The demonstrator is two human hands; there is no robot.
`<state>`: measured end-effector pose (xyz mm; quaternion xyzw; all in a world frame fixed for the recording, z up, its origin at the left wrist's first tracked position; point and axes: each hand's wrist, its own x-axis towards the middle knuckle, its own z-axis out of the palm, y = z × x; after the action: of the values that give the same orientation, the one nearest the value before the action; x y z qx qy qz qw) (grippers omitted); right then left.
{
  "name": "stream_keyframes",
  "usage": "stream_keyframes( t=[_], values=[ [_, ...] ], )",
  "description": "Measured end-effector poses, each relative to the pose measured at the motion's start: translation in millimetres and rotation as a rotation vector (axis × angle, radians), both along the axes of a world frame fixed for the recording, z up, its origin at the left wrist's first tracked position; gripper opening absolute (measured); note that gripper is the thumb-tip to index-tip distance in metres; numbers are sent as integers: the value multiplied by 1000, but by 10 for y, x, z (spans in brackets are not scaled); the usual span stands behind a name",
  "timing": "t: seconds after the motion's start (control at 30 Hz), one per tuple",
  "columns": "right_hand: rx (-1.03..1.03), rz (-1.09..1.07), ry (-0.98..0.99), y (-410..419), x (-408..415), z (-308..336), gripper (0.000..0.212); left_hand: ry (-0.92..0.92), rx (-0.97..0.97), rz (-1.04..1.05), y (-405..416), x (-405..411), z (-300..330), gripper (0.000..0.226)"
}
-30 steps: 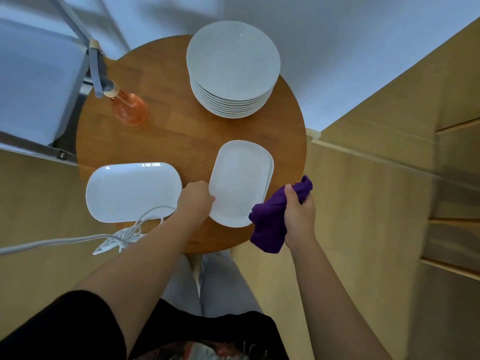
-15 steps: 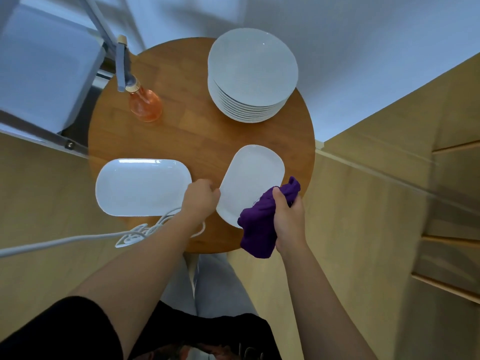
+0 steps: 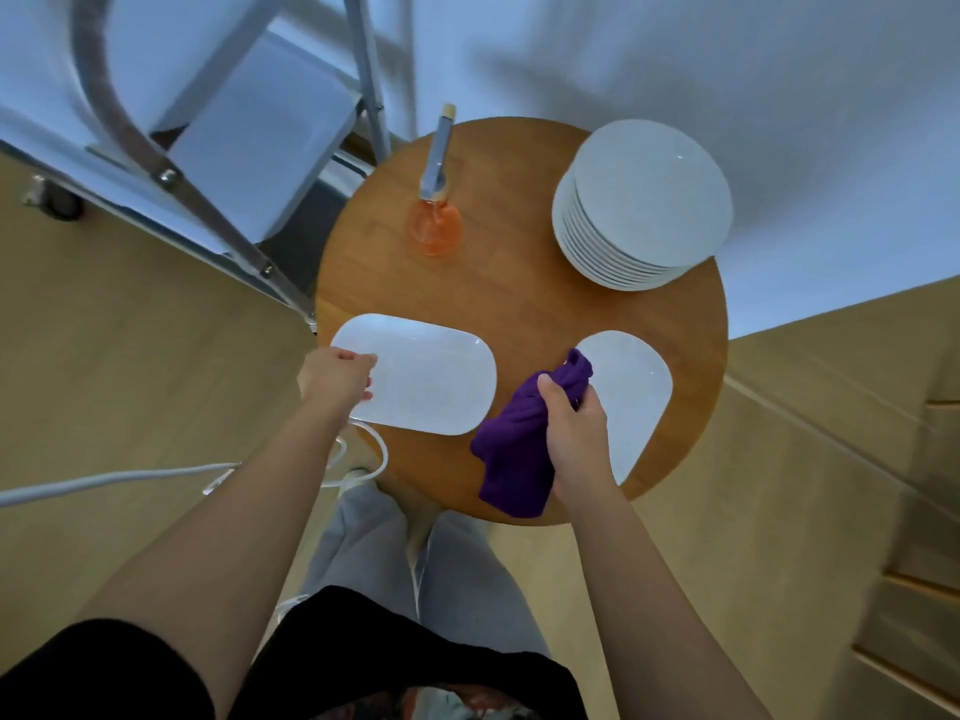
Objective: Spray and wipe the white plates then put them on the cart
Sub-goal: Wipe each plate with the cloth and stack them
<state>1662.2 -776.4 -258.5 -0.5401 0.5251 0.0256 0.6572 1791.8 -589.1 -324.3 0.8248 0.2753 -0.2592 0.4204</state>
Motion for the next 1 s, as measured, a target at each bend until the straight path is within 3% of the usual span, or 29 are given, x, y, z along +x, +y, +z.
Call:
stream_keyframes(
  t=[0.2, 0.47, 0.67, 1.0],
  values=[
    [-8, 30, 37, 312, 221, -40, 38, 93, 234, -276, 350, 102, -202, 35],
    [-32, 19, 97, 558, 372, -98, 42, 83, 309, -677, 432, 270, -240, 12],
    [-42, -6, 119, 636, 398, -96, 44, 111, 267, -752, 461, 335, -222, 7],
    [-60, -19, 154, 678, 336, -129, 43, 117, 280, -838, 484, 288, -239, 20]
  ],
)
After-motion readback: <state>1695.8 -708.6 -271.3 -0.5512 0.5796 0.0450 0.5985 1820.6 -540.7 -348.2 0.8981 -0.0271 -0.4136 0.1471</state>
